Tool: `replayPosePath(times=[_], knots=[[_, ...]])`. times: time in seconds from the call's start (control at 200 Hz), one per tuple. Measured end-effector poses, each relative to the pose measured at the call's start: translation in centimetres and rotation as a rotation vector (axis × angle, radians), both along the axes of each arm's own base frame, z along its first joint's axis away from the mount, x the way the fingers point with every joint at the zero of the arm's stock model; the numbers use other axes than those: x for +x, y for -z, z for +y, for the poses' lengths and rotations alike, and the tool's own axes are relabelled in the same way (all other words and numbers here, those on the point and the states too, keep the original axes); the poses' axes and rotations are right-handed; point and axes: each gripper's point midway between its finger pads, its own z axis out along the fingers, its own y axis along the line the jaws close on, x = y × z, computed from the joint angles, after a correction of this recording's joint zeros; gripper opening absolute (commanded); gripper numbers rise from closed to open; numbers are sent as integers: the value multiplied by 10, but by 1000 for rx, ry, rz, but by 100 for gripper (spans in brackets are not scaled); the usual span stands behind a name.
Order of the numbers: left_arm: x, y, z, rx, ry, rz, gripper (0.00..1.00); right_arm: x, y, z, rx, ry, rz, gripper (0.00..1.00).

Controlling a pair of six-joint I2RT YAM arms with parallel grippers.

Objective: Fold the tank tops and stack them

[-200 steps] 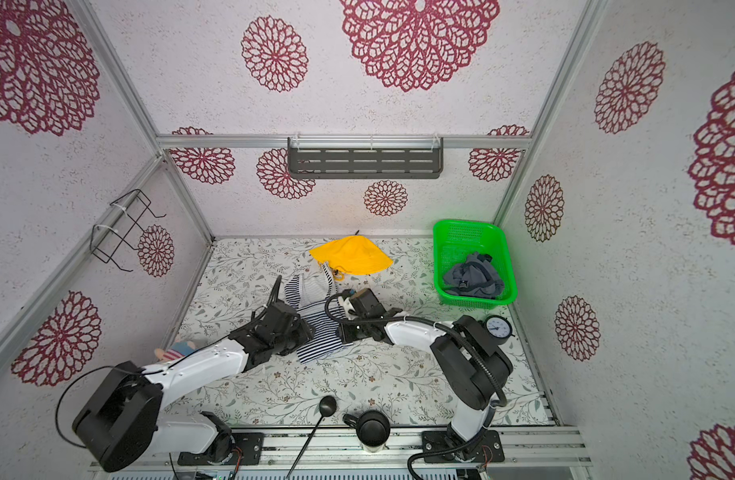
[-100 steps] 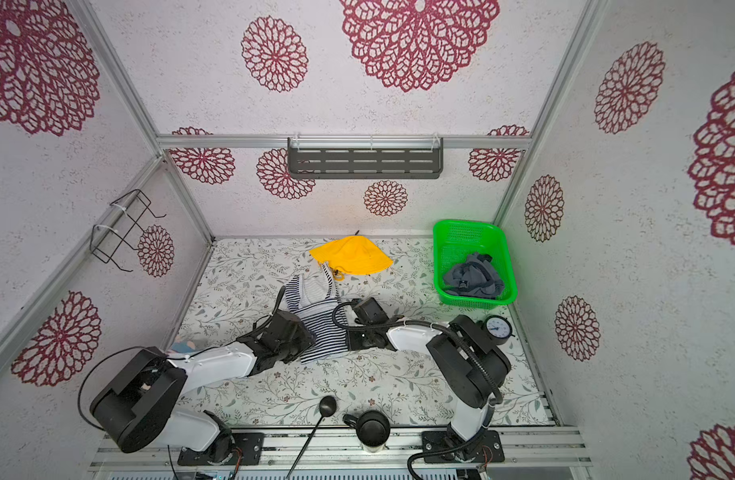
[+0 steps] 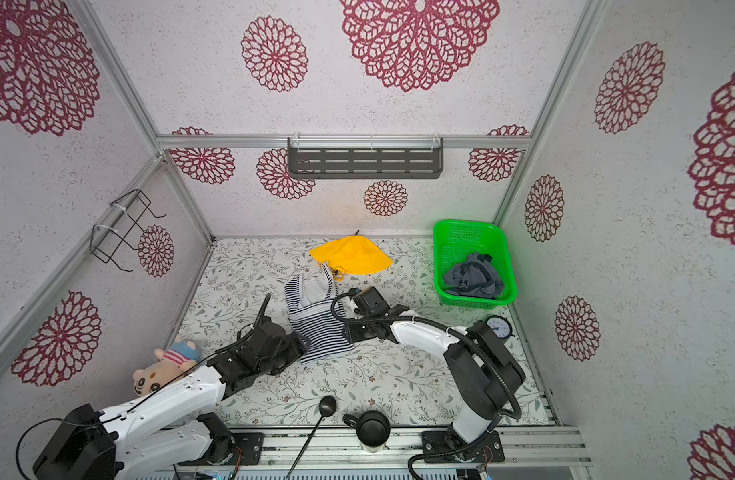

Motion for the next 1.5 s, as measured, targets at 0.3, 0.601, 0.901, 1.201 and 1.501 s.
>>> replayPosePath(times=[0.3,0.601,0.901,1.201,1.501], knots=[[-9,20,-4,-29,-37,44,68,-8,17,-15,10,40,76,37],[-5,32,-9,-27,-54,62,64,-13,23,-13,57,75,115,42],[-6,36,-10,-27,-59,72,61,-16,31,-15,72,107,134,44],[-7,42,-9,-19,-65,90,43,-17,34,-7,97,119,141,46],[-10,45,-7,-2,-66,105,33,-23,46,-3,88,133,175,44]])
